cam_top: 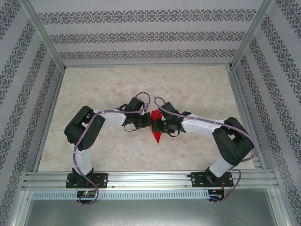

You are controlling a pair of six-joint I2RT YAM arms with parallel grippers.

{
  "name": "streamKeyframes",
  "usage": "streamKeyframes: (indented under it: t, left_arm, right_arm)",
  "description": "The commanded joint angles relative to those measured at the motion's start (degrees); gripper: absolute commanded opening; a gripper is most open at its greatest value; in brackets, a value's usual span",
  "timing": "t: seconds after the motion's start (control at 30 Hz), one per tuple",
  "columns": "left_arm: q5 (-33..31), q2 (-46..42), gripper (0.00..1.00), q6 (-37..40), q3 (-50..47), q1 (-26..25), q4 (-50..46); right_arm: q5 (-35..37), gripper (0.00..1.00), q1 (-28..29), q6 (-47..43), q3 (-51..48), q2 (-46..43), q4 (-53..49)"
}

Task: Fold a paper plane with a square sheet of paper (pick it up from the middle)
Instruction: Move the paper plane to the center of the table.

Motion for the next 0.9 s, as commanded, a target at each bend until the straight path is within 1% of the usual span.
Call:
streamKeyframes:
  t: [0.0,0.27,0.43,0.5,0.6,0.7,0.73,0.8,0.87]
  left_arm:
    - [1.0,-0.4,0.00,-0.7,0.0,0.9,2.7]
    - [2.1,-0.4,0.00,-1.0,-0.1,1.0,3.2]
    - [2.3,-0.5,0.00,-1.1,-0.2,0.9,3.4]
    - [2.3,-0.5,0.00,-1.1,-0.2,1.0,3.3]
    - [2.3,-0.7,0.00,-1.2,0.0,0.9,2.8]
    - [2.1,-1.5,0.07,-1.0,0.6,1.1,1.7]
    - [1.8,-2.0,0.11,-0.9,0.9,1.3,0.8]
    - [0.5,-3.2,0.25,-0.7,1.3,1.9,-1.3]
    - [-1.9,-5.2,0.39,-0.7,1.1,2.8,-3.6]
  right_arm:
    - [0.3,0.42,1.1,1.3,-0.5,-1.6,-0.1]
    - [2.1,0.39,1.8,0.6,1.1,1.5,-1.3]
    - [3.5,0.36,1.9,0.1,2.1,2.5,-1.9]
    - [4.0,0.32,1.9,-0.4,2.6,3.0,-2.0]
    - [5.4,0.24,2.0,-0.8,3.0,3.3,-2.8]
    - [6.8,0.14,1.9,-1.1,3.5,2.9,-4.0]
    - [7.5,0.12,1.9,-1.2,3.6,2.7,-4.6]
    - [9.0,0.08,1.9,-1.7,4.2,2.1,-6.5]
    - [10.6,0.07,2.0,-2.7,4.8,1.3,-9.4]
